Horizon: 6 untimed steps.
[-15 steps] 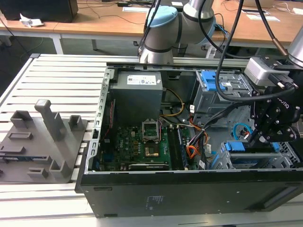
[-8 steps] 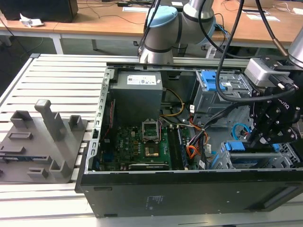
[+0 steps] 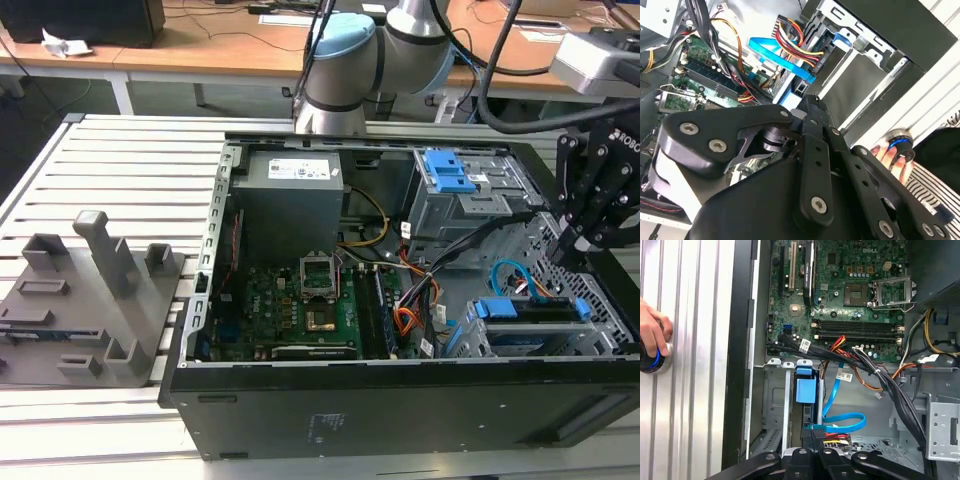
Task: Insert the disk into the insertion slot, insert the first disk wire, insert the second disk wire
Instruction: 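Insert the second disk wire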
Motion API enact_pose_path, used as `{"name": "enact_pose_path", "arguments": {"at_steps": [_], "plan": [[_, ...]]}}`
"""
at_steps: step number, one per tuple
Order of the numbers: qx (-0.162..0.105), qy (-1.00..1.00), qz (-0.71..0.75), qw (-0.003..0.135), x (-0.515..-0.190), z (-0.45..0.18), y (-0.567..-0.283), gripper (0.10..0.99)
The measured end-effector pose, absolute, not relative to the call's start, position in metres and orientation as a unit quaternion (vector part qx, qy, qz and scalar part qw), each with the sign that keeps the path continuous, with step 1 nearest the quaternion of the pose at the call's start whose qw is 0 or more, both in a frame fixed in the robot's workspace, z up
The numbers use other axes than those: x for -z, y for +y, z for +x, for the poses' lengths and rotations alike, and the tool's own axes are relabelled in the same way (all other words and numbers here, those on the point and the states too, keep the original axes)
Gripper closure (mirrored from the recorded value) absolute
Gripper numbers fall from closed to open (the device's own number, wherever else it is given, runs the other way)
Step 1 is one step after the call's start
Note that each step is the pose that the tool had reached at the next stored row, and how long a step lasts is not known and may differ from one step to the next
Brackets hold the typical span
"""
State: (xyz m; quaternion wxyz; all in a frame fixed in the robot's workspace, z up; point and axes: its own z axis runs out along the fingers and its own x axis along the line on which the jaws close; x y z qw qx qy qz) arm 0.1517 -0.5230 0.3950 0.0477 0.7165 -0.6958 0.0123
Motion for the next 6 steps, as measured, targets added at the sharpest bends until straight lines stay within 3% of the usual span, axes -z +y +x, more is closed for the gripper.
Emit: {"name": "enact_pose_path", "arguments": {"at_steps": [6], "plan": [[-0.012,-0.696,0.716,0.048,-0.3951,0.1515,-0.5230,0.980]]}}
